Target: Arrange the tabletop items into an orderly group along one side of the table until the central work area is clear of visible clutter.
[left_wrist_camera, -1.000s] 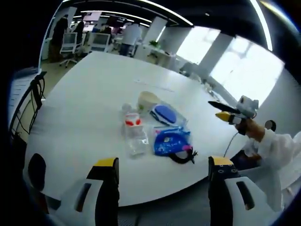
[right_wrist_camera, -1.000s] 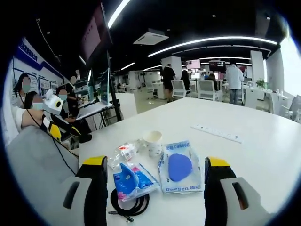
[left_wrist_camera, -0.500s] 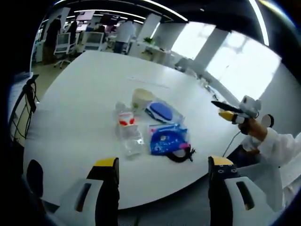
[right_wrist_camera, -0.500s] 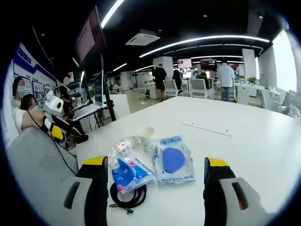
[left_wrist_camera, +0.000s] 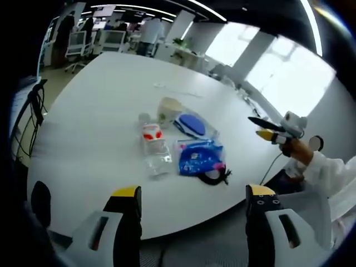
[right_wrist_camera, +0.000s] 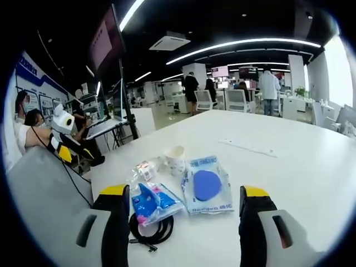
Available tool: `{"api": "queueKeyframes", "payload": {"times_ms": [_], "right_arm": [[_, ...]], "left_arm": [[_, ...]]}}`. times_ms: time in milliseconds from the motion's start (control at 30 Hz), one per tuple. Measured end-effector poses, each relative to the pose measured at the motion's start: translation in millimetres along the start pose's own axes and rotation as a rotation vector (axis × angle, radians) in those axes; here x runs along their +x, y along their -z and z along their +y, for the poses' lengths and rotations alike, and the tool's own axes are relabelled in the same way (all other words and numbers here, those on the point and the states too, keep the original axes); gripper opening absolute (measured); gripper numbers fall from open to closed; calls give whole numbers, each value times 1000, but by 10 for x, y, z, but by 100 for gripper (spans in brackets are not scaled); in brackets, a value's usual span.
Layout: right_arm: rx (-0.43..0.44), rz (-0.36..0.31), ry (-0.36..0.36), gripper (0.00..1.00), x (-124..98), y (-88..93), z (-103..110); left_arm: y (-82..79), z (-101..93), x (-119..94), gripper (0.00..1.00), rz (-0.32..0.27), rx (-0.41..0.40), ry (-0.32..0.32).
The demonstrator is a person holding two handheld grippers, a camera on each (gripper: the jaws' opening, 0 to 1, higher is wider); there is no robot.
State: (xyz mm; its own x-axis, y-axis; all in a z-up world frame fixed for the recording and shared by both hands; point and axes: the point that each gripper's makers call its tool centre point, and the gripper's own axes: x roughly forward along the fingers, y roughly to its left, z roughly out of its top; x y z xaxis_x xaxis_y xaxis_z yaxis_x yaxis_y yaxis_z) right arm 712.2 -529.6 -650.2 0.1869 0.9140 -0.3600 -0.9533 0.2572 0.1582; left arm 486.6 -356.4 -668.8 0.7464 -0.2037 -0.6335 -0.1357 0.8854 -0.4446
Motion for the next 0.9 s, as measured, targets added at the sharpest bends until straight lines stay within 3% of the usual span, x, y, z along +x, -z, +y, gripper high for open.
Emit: {"api": "queueKeyframes", "payload": {"times_ms": [167, 333, 433, 567, 900], "right_arm": [[-37, 6, 7, 77, 21, -23, 10], [-70, 16, -29, 77, 95, -68, 126], [-79, 13, -40, 76, 133, -102, 157], [-89, 18, -42, 74, 183, -120, 166], [-67, 26, -41, 70, 261, -100, 184]], "left_arm": [[-435, 21, -53, 73, -47, 41, -4], [-681, 15, 66, 73, -29, 135, -34], [-715, 24, 175, 70, -5, 156, -47], [-751, 40, 352, 68, -9, 117, -63], [-616, 206, 687, 64, 58, 77, -130]]}}
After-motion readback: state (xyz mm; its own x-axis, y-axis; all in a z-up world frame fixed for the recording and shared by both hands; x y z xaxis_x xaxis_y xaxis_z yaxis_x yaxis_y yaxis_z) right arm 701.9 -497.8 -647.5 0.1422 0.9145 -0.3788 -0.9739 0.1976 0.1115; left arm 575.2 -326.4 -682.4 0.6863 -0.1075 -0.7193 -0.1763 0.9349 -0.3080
